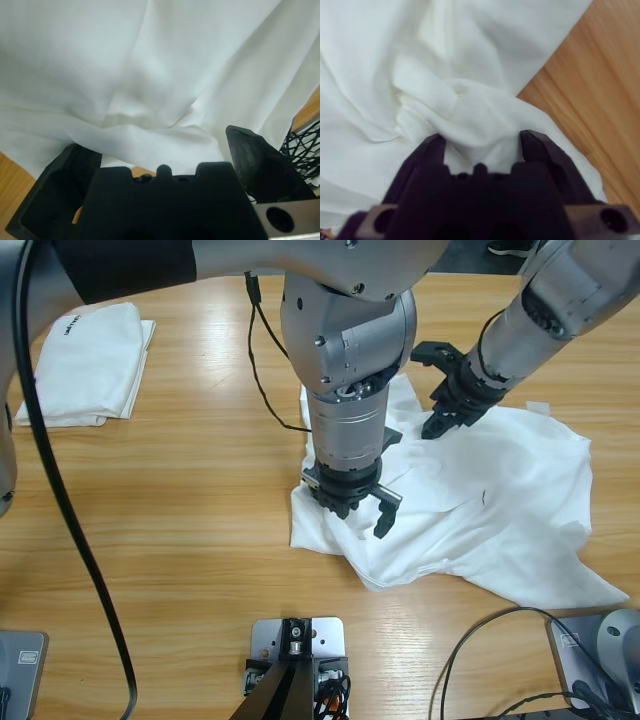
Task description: Fold clothes
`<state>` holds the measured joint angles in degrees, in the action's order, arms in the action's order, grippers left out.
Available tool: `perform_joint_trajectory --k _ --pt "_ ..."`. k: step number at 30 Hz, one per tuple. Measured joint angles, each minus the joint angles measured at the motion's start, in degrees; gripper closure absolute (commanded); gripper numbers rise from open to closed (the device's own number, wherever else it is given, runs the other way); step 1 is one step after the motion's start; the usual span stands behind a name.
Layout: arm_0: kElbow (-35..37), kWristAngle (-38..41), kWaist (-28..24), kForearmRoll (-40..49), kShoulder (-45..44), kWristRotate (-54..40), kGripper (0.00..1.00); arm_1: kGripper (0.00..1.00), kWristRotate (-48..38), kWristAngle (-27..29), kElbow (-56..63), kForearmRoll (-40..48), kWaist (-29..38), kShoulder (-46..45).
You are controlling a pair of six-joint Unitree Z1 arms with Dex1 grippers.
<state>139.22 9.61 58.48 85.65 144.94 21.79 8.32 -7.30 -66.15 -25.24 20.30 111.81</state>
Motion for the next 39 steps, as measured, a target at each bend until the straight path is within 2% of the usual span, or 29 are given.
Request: perform_joint_trajectory --k 10,14,18,26,30,31,32,33,37,39 --pt "-1.5 -0.2 0.0 0.1 0.0 -0.2 0.046 1.000 0.3 -1.3 -0.7 -0.1 -0.4 1.1" --pt "-2.6 -0.3 0.0 0.1 0.0 -0.2 0.046 1.000 -2.4 0.8 -1.4 -0.6 -3.1 1.1" --pt "-3.1 -0.3 0.0 0.1 0.0 -0.2 0.046 1.000 -5.9 5.9 -1.5 -0.8 -7.7 1.1" --pt "-4.0 -0.3 -0.1 0.1 0.0 -0.3 0.041 1.000 -14.6 25.0 -0.7 -3.0 -12.3 -0.4" --pt "-4.1 -0.4 -0.1 0.1 0.0 -0.4 0.041 0.980 -19.0 30.3 0.6 -4.3 -12.8 -1.4" --pt "-4.1 -0.4 -0.1 0.1 0.0 -0.5 0.041 0.473 -20.0 31.4 0.7 -4.8 -12.9 -1.5" --pt "-4.2 -0.4 -0.1 0.1 0.0 -0.5 0.041 0.091 -21.1 32.6 0.7 -5.7 -13.1 -1.5" --pt "-4.3 -0.4 -0.1 0.1 0.0 -0.5 0.041 0.015 -22.0 33.9 0.8 -6.7 -13.3 -1.5" --pt "-4.7 -1.6 -0.3 0.1 -0.6 -0.5 0.046 0.000 -24.8 37.3 0.8 -10.5 -13.3 -3.0" --pt "-4.7 -2.0 -1.3 0.1 -2.1 -0.7 0.046 0.006 -25.3 37.8 0.3 -12.1 -11.0 -6.7"
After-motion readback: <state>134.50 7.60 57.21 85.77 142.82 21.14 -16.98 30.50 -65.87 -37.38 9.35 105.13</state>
